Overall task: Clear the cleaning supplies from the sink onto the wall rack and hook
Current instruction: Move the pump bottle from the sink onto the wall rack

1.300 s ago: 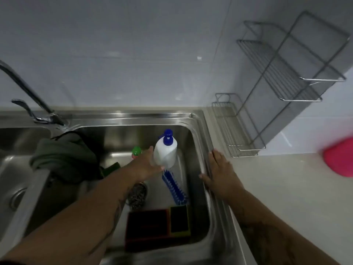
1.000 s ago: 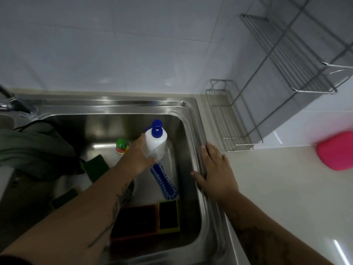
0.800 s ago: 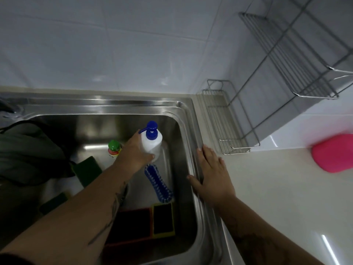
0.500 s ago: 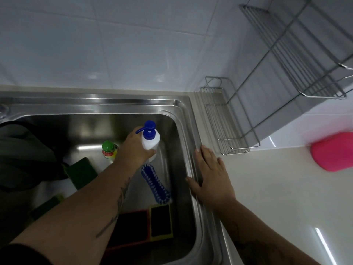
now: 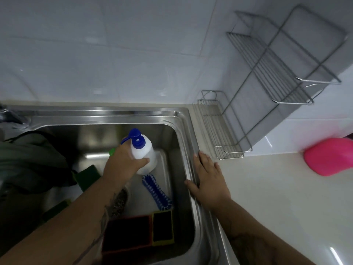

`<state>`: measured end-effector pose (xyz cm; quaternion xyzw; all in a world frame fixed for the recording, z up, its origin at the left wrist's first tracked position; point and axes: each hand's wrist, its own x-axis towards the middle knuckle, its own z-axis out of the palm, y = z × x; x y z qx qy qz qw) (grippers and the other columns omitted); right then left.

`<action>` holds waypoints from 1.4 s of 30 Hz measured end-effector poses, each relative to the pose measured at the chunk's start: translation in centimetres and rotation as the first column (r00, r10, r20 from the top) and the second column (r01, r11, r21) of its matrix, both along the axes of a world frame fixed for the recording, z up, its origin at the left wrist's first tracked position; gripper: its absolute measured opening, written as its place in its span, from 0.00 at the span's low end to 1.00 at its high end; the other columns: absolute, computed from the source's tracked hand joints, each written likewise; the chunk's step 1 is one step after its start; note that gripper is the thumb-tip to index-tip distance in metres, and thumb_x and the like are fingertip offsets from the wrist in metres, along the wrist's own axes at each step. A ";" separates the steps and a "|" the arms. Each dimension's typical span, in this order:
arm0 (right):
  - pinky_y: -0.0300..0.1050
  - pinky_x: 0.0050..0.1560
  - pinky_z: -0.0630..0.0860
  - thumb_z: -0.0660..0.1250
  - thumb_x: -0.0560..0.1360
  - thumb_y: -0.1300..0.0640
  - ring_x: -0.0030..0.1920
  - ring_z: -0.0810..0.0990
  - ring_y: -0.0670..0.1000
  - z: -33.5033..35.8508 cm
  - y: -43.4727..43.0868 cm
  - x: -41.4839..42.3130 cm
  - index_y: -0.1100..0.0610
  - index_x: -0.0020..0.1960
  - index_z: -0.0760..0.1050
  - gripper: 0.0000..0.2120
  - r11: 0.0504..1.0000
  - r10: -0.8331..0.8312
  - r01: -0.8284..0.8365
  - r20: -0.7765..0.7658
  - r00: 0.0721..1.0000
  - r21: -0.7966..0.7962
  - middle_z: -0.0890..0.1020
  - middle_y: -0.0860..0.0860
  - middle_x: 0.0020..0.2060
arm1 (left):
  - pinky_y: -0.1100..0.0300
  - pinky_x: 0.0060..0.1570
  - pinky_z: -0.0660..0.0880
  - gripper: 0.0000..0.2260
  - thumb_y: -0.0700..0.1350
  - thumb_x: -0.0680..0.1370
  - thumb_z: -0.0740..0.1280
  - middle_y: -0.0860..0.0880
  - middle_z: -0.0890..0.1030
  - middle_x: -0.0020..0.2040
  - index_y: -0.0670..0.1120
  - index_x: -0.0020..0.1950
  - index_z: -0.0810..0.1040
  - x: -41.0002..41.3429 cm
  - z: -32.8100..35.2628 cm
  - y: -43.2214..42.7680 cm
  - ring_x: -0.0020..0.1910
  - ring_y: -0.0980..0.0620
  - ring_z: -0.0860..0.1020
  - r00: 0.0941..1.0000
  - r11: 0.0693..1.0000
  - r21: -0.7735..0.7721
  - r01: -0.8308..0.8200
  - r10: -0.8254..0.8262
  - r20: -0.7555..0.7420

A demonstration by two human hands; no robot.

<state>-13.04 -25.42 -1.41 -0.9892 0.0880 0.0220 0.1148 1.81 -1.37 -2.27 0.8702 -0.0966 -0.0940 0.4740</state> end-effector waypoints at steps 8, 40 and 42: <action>0.41 0.73 0.41 0.60 0.79 0.43 0.76 0.40 0.43 6.8 0.5 0.4 0.52 0.79 0.47 0.36 0.968 -0.047 0.002 0.175 0.983 0.251 0.46 0.48 0.79 | 0.55 0.49 0.76 0.30 0.54 0.61 0.78 0.63 0.77 0.52 0.68 0.57 0.68 -2.1 9.9 3.1 0.50 0.58 0.77 0.983 0.988 -0.139 -0.069 0.091 0.158; 0.45 0.75 0.52 0.57 0.78 0.42 0.76 0.57 0.51 27.4 -10.1 5.5 0.56 0.75 0.64 0.30 0.990 0.024 0.096 0.789 0.614 -0.105 0.65 0.53 0.75 | 0.66 0.46 0.72 0.32 0.57 0.61 0.77 0.67 0.76 0.55 0.69 0.61 0.67 7.5 42.3 -20.1 0.53 0.67 0.75 0.734 0.883 -0.091 0.461 -0.322 0.599; 0.44 0.75 0.51 0.57 0.77 0.42 0.77 0.55 0.49 27.3 -10.1 5.6 0.56 0.75 0.64 0.30 0.990 0.011 0.104 0.792 0.611 -0.093 0.65 0.52 0.75 | 0.67 0.46 0.72 0.33 0.57 0.61 0.77 0.68 0.75 0.55 0.67 0.63 0.67 8.5 41.7 -21.2 0.53 0.68 0.75 0.737 0.880 -0.080 0.468 -0.339 0.584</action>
